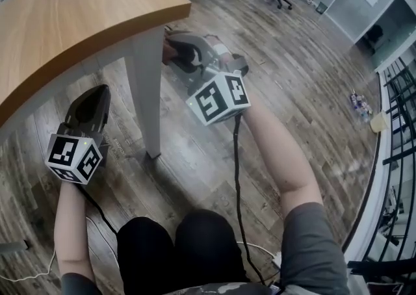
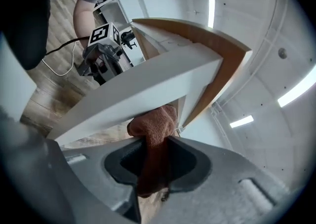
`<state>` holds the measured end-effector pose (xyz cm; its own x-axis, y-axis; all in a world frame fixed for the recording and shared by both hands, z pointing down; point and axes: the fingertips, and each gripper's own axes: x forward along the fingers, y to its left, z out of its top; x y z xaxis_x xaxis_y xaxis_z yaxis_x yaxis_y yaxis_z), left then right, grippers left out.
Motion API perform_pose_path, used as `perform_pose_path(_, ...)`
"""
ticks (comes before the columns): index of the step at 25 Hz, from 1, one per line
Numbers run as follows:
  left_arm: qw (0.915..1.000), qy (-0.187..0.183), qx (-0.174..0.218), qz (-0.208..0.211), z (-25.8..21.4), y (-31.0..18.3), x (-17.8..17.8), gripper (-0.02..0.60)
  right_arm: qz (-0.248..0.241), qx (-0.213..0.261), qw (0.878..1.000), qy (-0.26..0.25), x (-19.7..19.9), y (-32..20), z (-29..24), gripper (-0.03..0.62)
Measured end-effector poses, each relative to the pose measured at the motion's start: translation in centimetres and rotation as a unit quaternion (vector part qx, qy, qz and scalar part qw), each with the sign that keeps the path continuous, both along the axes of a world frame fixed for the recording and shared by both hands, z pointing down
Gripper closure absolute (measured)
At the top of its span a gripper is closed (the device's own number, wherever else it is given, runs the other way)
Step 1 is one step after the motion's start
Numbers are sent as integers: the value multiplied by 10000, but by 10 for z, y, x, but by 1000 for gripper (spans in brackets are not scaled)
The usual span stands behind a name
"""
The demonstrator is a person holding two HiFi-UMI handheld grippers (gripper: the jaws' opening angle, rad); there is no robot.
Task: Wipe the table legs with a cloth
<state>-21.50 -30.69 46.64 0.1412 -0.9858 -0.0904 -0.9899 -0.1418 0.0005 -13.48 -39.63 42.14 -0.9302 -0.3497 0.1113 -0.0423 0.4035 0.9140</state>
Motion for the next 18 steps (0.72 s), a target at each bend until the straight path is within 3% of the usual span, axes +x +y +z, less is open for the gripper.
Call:
perform_pose_path(6, 10000, 47, -49, -52, 7, 1, -1, 561, -19, 235, 9996, -177, 0, 1, -3, 496)
perform_pose_path(13, 9993, 150, -332, -37, 55, 3, 8, 561, -37, 168, 9995, 283, 8, 5, 55, 496)
perform_pose_path(18, 9976, 136, -679, -4, 108, 5, 16, 561, -79, -140, 9985, 519, 8, 4, 112, 496)
